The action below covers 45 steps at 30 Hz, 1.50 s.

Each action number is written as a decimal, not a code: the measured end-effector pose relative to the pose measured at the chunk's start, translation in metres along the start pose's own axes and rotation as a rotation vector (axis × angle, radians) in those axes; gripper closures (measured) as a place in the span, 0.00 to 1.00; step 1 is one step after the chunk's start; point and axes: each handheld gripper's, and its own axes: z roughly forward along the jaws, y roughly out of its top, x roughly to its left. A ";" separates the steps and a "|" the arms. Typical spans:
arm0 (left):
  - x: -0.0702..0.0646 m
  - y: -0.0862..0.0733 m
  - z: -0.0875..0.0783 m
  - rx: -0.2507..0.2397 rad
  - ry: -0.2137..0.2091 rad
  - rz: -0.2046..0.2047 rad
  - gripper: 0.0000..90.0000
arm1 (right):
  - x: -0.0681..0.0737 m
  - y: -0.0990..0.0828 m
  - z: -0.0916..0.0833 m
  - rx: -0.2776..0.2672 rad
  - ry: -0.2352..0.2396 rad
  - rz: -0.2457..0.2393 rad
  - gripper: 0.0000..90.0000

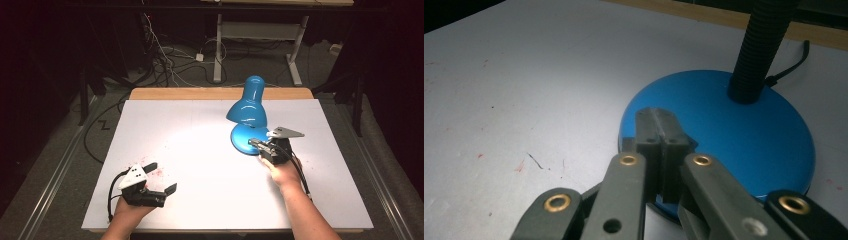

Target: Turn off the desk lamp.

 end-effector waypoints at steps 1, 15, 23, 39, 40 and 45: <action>0.000 0.000 0.000 0.001 -0.001 0.000 0.00 | -0.001 0.002 0.002 -0.001 -0.003 0.000 1.00; 0.002 -0.005 0.002 0.018 0.018 0.012 0.00 | -0.011 -0.002 0.017 0.038 -0.040 0.030 1.00; 0.005 -0.008 0.006 0.034 0.001 0.002 0.00 | -0.013 0.001 0.024 0.037 -0.030 0.047 1.00; 0.005 -0.007 0.006 0.038 -0.005 0.000 0.00 | -0.017 0.000 0.033 0.069 -0.026 0.073 1.00; 0.005 -0.007 0.006 0.038 -0.005 0.000 0.00 | -0.017 0.000 0.033 0.069 -0.026 0.073 1.00; 0.005 -0.007 0.006 0.039 -0.005 -0.001 0.00 | -0.017 -0.001 0.035 0.066 -0.022 0.076 1.00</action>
